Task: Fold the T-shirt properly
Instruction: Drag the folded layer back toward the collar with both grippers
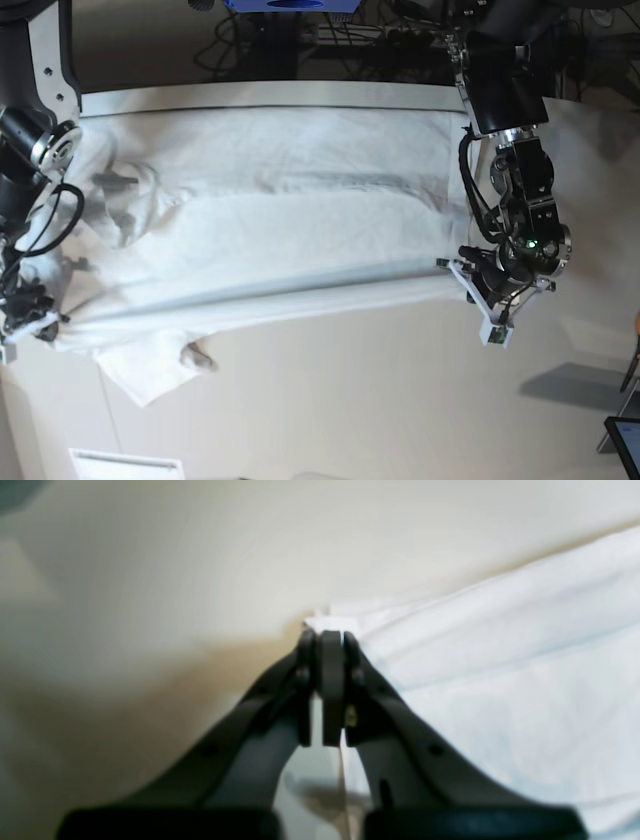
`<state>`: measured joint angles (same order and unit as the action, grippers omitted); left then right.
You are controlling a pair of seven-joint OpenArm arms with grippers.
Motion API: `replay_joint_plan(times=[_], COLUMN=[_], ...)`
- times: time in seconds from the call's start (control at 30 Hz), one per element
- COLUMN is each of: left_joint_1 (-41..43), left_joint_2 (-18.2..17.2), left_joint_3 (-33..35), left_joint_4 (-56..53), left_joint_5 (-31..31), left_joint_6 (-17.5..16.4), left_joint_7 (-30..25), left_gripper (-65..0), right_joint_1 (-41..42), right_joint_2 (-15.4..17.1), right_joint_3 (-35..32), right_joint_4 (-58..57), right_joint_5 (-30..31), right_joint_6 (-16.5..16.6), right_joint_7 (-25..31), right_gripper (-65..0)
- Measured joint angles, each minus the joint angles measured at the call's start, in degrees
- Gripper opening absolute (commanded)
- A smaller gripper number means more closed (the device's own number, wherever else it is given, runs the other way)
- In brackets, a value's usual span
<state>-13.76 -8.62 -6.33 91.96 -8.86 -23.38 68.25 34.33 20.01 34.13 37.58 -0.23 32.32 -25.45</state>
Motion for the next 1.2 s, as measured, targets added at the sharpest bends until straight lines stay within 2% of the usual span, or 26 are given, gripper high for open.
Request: replay_joint_plan(times=[0.2,0.6,0.77,0.93,1.07,1.2], left_joint_1=[3.1,7.6,8.2,7.9,7.7,7.9], left_joint_2=[0.9,0.9,0.9,1.1,1.0,0.9], left_joint_3=[0.0,0.0,0.2,0.5,0.3,0.3], left_joint_4=[5.7,5.4,5.4,4.7,3.6,3.4], left_joint_5=[-0.1,0.1,0.0,0.1,0.1,0.3], left_joint_6=[0.0,0.0,0.0,0.0,0.3,0.4], left_joint_7=[0.3,-0.2,-0.1,-0.1,-0.2,-3.0], left_gripper=[-65.0,-65.0,-65.0,-65.0,-65.0,-65.0], right_joint_1=[-2.2,-4.3,-6.3,-7.9,-8.6,-11.2], right_joint_2=[0.1,0.1,-0.5,-3.0,-4.3,-5.4], right_joint_3=[0.3,0.2,0.2,0.3,0.4,0.4], right_joint_4=[0.1,0.1,9.6,21.4,24.9,29.6], right_joint_5=[-0.2,0.0,0.2,0.2,0.0,0.0], right_joint_6=[-0.4,-0.3,0.6,0.2,0.0,-0.2], right_joint_7=[-1.4,-1.1,-7.5,-13.8,-18.4,-21.3], right_gripper=[-64.9,-64.9,-64.9,-64.9,-64.9,-64.9])
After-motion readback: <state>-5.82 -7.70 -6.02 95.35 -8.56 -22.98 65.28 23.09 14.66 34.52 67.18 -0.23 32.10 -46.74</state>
